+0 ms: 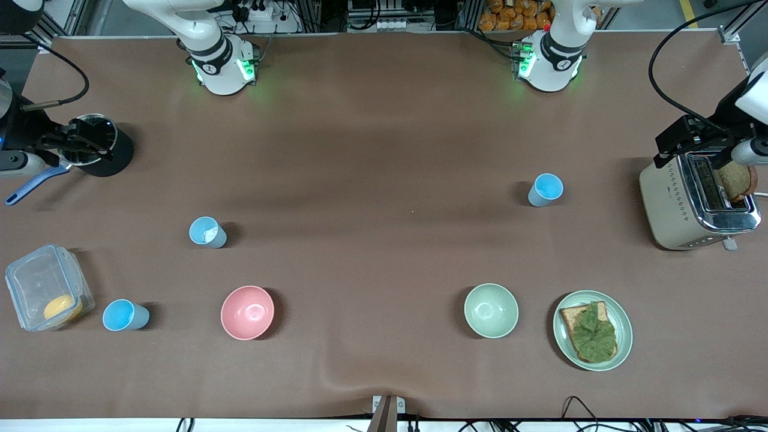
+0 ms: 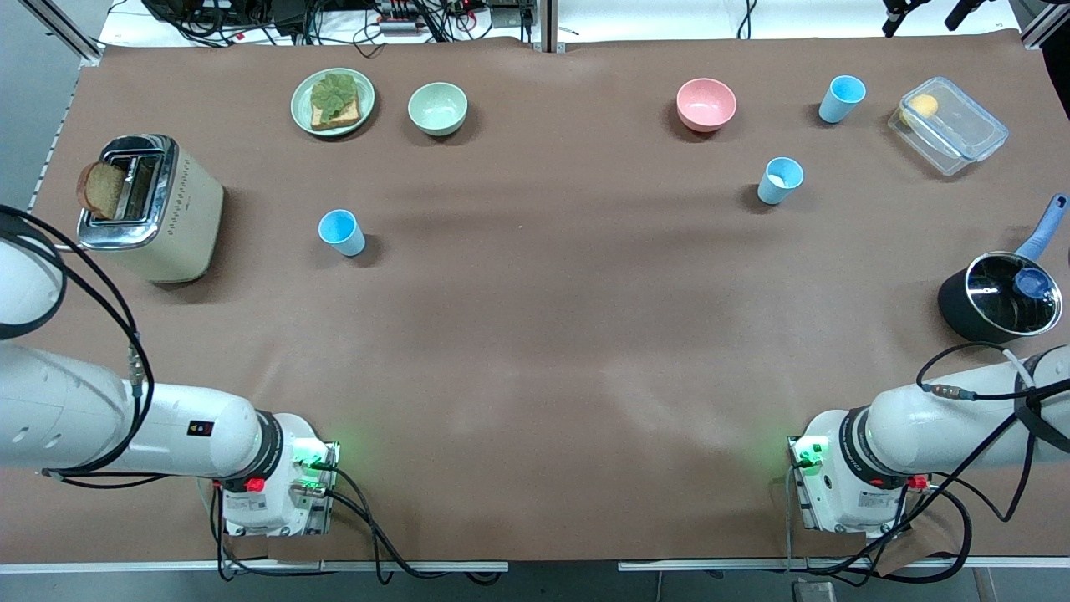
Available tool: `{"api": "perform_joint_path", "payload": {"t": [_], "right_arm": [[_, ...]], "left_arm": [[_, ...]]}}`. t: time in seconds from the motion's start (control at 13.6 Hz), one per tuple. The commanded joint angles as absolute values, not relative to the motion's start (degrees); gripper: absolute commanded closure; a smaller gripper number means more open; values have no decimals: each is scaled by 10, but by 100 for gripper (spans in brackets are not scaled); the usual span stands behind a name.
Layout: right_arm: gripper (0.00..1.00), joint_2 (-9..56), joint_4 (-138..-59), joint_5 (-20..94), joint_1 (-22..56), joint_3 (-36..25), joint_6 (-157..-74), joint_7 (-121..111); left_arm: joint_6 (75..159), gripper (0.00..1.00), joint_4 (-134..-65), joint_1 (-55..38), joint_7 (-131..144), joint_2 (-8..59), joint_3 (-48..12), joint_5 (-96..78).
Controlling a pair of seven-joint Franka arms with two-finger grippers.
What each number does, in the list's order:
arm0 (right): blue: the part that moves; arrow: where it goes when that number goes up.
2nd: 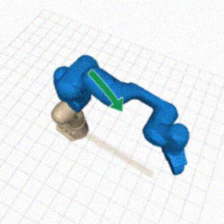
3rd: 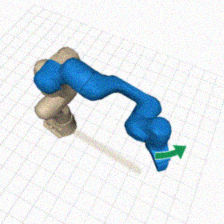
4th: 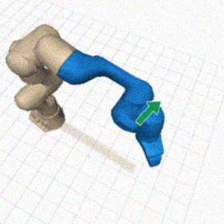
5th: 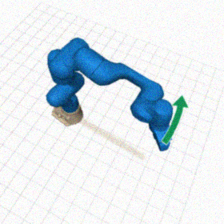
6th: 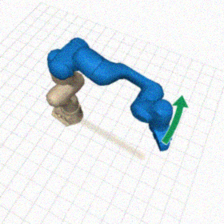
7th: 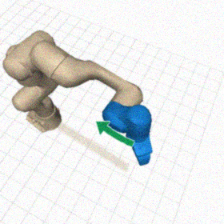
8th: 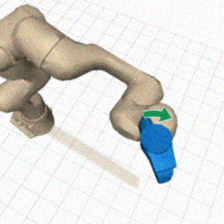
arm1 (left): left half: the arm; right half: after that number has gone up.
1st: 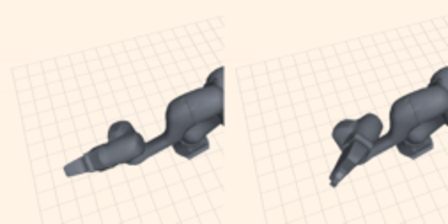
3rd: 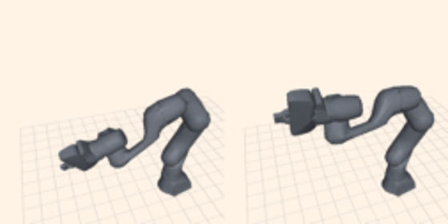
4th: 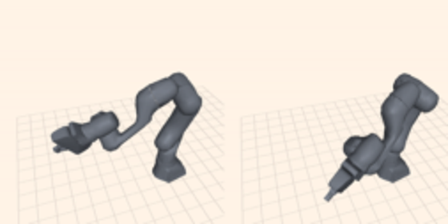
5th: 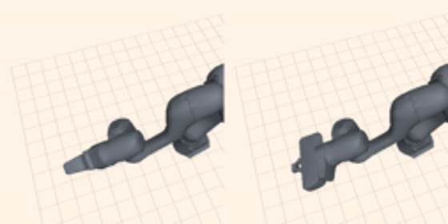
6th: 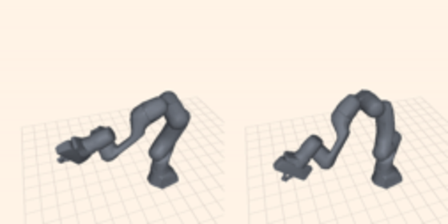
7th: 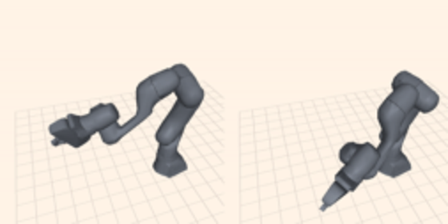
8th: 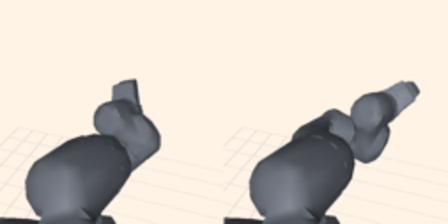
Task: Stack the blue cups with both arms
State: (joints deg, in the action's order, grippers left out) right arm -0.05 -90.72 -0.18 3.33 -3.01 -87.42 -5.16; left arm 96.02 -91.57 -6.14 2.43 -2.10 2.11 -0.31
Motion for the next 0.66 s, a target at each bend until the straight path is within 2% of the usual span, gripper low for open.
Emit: {"api": "perform_joint_path", "payload": {"t": [0.0,0.37,0.59], "right_arm": [[0,7,-895,-4,28,-25,-866,-45],[0,76,-903,-10,75,-25,-827,-39],[0,136,-924,-4,70,-25,-885,-39]], "left_arm": [[960,0,-904,-61,26,-17,20,1],[960,0,-904,-61,26,-17,20,1],[960,0,-904,-61,26,-17,20,1]]}}
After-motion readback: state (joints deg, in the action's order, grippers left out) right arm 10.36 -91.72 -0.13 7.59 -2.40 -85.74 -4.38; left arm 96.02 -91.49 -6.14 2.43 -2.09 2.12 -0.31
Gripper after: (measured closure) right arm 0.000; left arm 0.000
